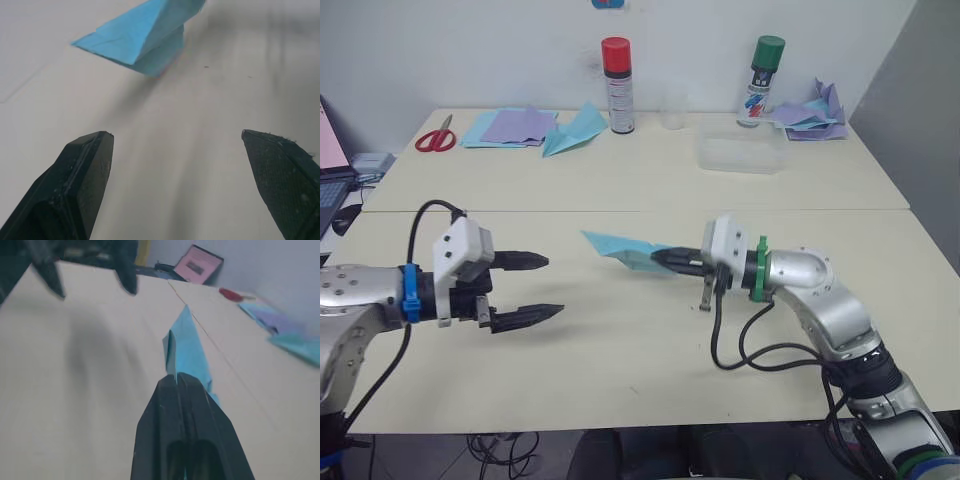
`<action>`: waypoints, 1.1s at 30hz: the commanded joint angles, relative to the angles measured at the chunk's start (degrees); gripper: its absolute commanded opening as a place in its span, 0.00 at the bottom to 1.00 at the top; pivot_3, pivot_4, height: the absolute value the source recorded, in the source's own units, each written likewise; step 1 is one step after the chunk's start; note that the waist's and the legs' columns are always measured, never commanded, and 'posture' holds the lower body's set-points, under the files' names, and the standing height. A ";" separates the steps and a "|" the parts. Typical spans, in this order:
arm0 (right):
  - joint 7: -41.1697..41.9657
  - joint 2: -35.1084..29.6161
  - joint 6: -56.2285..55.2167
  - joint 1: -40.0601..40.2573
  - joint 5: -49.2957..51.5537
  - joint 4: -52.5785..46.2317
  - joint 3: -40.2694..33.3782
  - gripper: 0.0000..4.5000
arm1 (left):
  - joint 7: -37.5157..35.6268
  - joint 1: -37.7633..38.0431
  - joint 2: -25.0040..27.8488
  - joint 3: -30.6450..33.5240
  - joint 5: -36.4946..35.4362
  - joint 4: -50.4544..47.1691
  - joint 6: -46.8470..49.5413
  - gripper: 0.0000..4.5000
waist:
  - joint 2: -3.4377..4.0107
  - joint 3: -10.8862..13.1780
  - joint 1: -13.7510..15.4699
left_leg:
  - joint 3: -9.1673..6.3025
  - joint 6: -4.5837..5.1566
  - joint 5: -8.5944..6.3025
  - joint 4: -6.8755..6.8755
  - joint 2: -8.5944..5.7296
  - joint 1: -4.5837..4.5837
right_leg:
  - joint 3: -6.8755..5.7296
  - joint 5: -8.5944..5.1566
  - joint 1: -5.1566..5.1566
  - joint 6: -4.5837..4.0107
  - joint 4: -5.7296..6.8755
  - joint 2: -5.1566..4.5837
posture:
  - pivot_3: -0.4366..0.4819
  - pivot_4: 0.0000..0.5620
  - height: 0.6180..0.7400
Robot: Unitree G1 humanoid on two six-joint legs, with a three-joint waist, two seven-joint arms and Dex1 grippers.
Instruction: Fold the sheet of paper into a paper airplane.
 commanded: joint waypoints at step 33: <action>-0.83 6.10 14.33 5.50 5.18 10.74 1.79 0.00 | 5.15 10.73 -3.50 0.15 -0.22 -6.91 -0.61 1.00 | -0.04 0.13 0.31 | -0.01 -0.02 0.00 0.79 0.09 0.00 | 0.10 0.28 0.27 -0.31 0.20 -0.08 | 0.48 0.27 1.00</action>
